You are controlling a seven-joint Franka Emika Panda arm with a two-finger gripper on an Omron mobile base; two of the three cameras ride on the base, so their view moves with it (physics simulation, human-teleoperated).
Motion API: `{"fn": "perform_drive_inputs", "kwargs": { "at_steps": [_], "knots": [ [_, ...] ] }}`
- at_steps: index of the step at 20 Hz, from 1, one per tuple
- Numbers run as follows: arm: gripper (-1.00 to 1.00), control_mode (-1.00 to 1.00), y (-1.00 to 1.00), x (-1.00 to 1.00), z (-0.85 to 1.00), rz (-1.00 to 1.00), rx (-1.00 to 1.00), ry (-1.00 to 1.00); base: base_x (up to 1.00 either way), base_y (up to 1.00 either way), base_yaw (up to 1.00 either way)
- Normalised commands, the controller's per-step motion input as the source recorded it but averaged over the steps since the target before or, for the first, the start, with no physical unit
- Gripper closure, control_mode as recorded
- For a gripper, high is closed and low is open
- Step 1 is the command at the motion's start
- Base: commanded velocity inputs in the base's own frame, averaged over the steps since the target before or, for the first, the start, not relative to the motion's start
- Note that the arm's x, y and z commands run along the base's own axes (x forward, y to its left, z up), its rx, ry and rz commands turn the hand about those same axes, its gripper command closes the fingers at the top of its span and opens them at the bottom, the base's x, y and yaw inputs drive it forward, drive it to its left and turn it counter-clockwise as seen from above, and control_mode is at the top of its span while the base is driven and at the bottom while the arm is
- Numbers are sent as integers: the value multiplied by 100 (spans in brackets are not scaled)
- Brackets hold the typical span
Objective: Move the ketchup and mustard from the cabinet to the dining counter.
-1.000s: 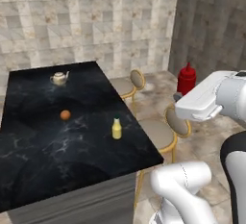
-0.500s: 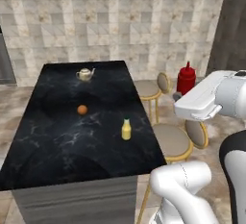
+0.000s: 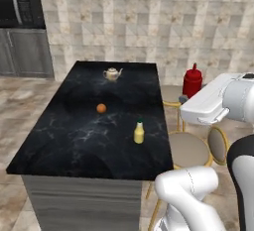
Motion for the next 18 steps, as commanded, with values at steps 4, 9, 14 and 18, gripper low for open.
{"fn": "perform_drive_inputs", "kwargs": {
  "at_steps": [4,9,14,18],
  "knots": [
    [100,100,0,0,0,0,0,0,38,-48,33],
    [100,-100,-32,18,-10,16,10,0,13,-20,11],
    [100,-100,-51,22,-12,22,15,0,0,0,0],
    [100,-100,-41,22,-10,16,10,0,0,0,0]
  ]
}}
